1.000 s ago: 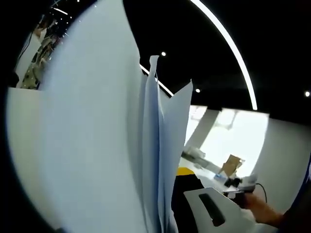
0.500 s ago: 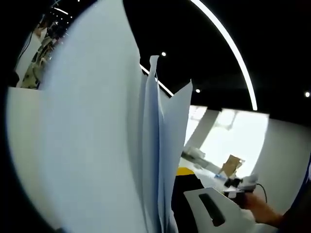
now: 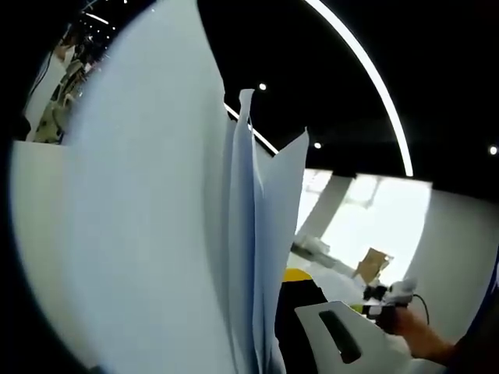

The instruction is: Organize the stack of printing papers by aligning and flattening the scattered papers on the table

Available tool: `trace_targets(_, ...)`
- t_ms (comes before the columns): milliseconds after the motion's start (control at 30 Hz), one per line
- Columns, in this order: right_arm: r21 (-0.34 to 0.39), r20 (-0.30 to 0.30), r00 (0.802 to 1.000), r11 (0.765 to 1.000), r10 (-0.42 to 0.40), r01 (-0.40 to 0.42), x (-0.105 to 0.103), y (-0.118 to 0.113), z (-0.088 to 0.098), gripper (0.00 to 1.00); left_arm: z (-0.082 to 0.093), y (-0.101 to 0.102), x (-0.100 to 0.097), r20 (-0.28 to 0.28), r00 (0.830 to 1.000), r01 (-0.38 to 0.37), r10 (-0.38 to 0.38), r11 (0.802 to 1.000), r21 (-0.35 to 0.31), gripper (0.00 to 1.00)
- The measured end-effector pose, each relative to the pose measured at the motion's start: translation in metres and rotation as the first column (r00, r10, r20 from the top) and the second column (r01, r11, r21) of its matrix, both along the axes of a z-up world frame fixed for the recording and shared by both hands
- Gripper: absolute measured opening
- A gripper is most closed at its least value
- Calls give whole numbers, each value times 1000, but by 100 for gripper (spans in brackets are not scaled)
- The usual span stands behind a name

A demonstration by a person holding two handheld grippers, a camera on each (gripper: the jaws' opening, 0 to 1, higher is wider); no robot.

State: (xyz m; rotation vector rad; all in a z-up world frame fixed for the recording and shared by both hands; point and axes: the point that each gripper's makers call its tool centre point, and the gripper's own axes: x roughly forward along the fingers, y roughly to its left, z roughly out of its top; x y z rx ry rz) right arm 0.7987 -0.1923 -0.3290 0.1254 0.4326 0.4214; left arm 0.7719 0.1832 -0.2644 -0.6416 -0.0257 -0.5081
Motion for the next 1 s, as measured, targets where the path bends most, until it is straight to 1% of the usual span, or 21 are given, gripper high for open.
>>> trace_targets(133, 34, 2, 1000, 999, -3, 3, 1, -1, 3, 0, 0, -1, 0, 0, 1000, 0, 0, 1000, 4, 6)
trace_targets(200, 39, 3, 1000, 999, -2, 2, 1, 0, 3, 0, 0, -1, 0, 0, 1000, 1, -1, 1000, 5, 6)
trace_targets(1000, 70, 34, 999, 997, -24, 22, 3, -5, 11, 0, -1, -1, -1, -1, 1000, 3, -3, 1000, 6, 6)
